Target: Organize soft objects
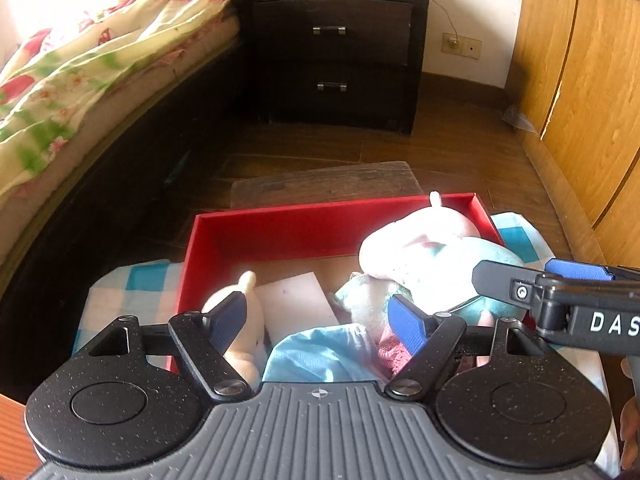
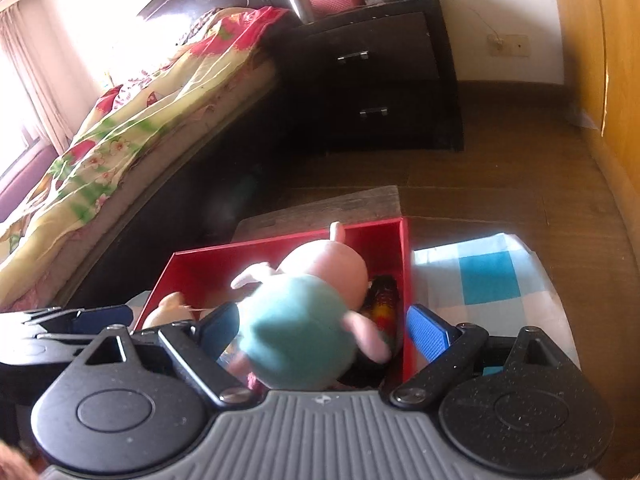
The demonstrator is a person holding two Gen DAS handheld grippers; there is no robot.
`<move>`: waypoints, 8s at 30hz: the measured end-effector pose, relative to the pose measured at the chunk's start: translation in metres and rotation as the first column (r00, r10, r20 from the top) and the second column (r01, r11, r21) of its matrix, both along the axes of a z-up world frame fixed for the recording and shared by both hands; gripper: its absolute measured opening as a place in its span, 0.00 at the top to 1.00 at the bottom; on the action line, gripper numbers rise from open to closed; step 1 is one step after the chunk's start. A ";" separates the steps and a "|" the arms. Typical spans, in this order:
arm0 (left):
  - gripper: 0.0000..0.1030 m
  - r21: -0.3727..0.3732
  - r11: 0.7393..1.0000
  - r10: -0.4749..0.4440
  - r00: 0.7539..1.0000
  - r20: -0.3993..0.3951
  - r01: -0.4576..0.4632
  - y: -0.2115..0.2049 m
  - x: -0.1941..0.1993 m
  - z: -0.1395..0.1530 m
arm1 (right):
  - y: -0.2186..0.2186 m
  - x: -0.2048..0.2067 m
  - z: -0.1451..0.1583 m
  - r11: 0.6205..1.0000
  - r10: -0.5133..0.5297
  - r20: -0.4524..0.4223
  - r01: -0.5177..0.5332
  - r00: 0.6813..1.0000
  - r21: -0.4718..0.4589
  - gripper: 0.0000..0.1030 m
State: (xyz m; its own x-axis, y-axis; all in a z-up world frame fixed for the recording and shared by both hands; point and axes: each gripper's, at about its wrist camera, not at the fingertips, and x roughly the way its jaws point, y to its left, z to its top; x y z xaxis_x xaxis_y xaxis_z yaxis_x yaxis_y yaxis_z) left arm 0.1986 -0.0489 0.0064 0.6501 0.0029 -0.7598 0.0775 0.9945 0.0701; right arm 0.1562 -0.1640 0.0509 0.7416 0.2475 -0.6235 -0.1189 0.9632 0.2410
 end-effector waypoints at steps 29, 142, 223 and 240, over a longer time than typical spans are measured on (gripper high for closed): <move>0.24 0.120 0.990 -0.072 0.996 -0.047 0.077 -0.007 -0.082 0.015 | 0.001 -0.098 0.056 0.998 0.013 0.046 -0.010 0.999 -0.061 0.31; 0.34 0.058 0.998 0.027 0.941 -0.338 -0.008 0.004 -0.043 -0.091 | 0.047 -0.129 -0.102 0.841 0.255 -0.400 -0.406 0.880 -0.357 0.29; 0.23 -0.114 0.990 0.075 0.996 -0.050 -0.081 0.016 -0.099 0.015 | -0.003 -0.117 0.021 0.994 -0.112 -0.036 0.112 0.993 0.010 0.55; 0.22 -0.074 0.996 0.051 0.998 -0.025 -0.053 0.004 -0.182 0.013 | -0.002 -0.216 0.011 0.995 -0.096 -0.005 0.095 0.995 -0.002 0.54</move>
